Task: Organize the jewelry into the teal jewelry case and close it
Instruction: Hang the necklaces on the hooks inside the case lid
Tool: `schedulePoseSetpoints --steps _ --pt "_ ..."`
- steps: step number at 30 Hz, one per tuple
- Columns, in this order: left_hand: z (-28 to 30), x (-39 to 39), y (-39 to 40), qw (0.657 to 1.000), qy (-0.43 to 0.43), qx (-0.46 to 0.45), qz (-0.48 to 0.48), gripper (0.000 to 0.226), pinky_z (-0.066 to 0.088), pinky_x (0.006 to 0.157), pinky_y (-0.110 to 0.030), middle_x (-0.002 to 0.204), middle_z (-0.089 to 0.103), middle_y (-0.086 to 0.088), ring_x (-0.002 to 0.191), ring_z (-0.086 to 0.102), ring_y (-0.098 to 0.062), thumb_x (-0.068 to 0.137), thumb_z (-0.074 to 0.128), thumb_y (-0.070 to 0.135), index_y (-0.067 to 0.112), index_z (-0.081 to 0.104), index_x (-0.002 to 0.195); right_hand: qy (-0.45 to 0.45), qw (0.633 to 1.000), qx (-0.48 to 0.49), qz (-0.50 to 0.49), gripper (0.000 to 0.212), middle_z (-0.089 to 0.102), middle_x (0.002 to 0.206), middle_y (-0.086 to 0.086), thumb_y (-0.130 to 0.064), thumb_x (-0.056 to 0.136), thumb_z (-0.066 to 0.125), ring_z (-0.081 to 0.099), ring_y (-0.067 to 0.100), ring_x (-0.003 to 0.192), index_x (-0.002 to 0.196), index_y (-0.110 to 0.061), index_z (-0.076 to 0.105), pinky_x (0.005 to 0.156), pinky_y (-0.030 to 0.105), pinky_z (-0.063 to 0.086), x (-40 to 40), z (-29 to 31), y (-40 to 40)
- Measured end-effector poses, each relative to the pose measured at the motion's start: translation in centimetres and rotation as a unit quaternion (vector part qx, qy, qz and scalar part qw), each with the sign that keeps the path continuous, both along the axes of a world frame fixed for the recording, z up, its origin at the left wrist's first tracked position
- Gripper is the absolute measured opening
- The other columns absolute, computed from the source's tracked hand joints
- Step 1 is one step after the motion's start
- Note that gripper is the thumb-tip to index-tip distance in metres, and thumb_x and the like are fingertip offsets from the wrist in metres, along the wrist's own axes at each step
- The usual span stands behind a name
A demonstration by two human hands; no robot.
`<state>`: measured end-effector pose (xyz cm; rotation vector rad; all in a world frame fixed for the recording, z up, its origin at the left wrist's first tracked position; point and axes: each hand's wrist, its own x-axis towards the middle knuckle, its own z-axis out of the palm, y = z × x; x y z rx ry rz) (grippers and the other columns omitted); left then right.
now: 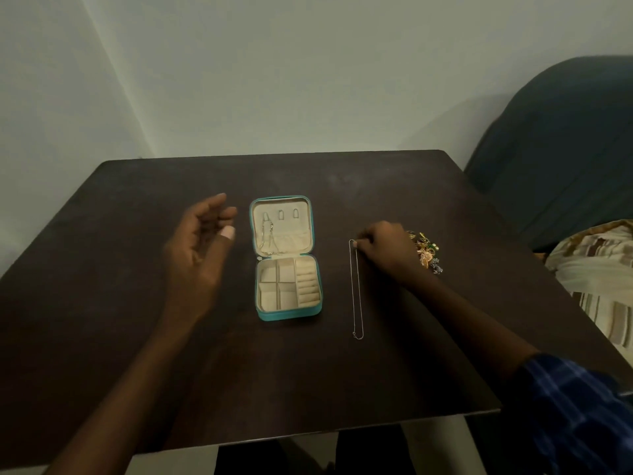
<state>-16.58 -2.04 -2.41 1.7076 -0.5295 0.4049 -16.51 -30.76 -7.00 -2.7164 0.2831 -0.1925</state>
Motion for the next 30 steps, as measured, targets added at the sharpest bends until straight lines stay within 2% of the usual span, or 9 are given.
schedulePoseSetpoints --steps 3,8,11,15,19,21,25,27,30 --pt "1.6 -1.6 -0.4 0.998 -0.046 0.014 -0.031 0.035 0.047 0.09 -0.019 0.111 0.061 0.007 0.109 0.059 -0.013 0.087 0.049 0.025 0.024 0.05 0.121 0.011 0.999 -0.031 -0.002 0.021 0.069 0.081 0.007 -0.027 0.09 0.057 0.063 0.021 0.074 0.088 -0.01 0.07 0.07 0.038 0.055 0.9 -0.2 0.2" --pt "2.7 -2.9 -1.4 0.996 -0.061 0.007 -0.067 0.033 0.047 0.09 -0.021 0.108 0.063 0.007 0.107 0.06 -0.012 0.087 0.05 0.021 0.024 0.052 0.12 0.013 0.996 -0.086 0.01 0.018 0.06 0.075 0.01 -0.023 0.087 0.058 0.06 0.028 0.074 0.082 -0.006 0.062 0.07 0.042 0.054 1.9 0.0 0.7" --pt "2.5 -3.5 -1.9 0.996 -0.052 0.013 -0.072 0.034 0.048 0.092 -0.025 0.111 0.063 0.004 0.108 0.06 -0.014 0.087 0.05 0.022 0.022 0.052 0.121 0.047 0.995 -0.081 0.033 0.018 0.054 0.076 0.009 -0.024 0.085 0.06 0.057 0.026 0.075 0.085 -0.005 0.059 0.068 0.037 0.05 2.2 0.5 0.9" --pt "2.0 -4.5 -2.3 0.996 -0.033 0.019 -0.081 0.036 0.049 0.092 -0.03 0.111 0.064 -0.002 0.107 0.061 -0.015 0.087 0.051 0.023 0.012 0.054 0.121 0.083 0.995 -0.027 0.042 0.018 0.062 0.08 0.013 -0.023 0.084 0.061 0.061 0.028 0.076 0.08 -0.005 0.059 0.067 0.037 0.05 2.5 0.9 0.3" --pt "1.7 -5.2 -1.9 0.995 -0.037 0.036 -0.089 0.036 0.05 0.092 -0.029 0.111 0.065 0.0 0.107 0.062 -0.012 0.087 0.052 0.022 0.014 0.054 0.122 0.069 0.998 0.008 0.011 0.03 0.052 0.061 0.008 -0.016 0.083 0.059 0.051 0.023 0.06 0.056 -0.011 0.047 0.055 0.028 0.04 2.3 1.2 -0.7" --pt "1.6 -5.3 -1.8 0.995 -0.039 0.041 -0.088 0.035 0.05 0.092 -0.029 0.112 0.065 0.003 0.106 0.062 -0.01 0.087 0.052 0.022 0.014 0.054 0.121 0.072 0.997 -0.003 0.0 0.031 0.049 0.057 0.004 -0.018 0.081 0.064 0.051 0.021 0.06 0.055 -0.011 0.048 0.05 0.025 0.036 2.1 1.3 -0.7" --pt "1.6 -5.5 -1.5 0.994 -0.035 0.04 -0.091 0.035 0.051 0.092 -0.03 0.112 0.065 0.004 0.108 0.062 -0.01 0.087 0.052 0.023 0.014 0.055 0.121 0.077 0.997 -0.018 -0.003 0.036 0.047 0.054 0.002 -0.022 0.081 0.068 0.052 0.021 0.059 0.053 -0.011 0.048 0.052 0.024 0.035 2.2 1.7 -0.1" --pt "1.5 -5.5 -1.3 0.994 -0.038 0.041 -0.093 0.034 0.05 0.092 -0.028 0.111 0.066 0.006 0.107 0.062 -0.01 0.087 0.052 0.024 0.016 0.055 0.12 0.079 0.997 -0.02 -0.007 0.032 0.053 0.06 0.004 -0.025 0.08 0.071 0.051 0.019 0.06 0.058 -0.009 0.052 0.052 0.023 0.037 2.5 1.7 0.0" --pt "1.4 -5.5 -1.1 0.994 -0.032 0.037 -0.094 0.034 0.049 0.092 -0.027 0.112 0.066 0.009 0.107 0.062 -0.01 0.087 0.052 0.024 0.017 0.055 0.12 0.079 0.996 -0.036 0.001 0.019 0.064 0.086 0.014 -0.022 0.079 0.073 0.06 0.03 0.081 0.079 -0.007 0.061 0.067 0.032 0.047 2.8 1.3 0.3"
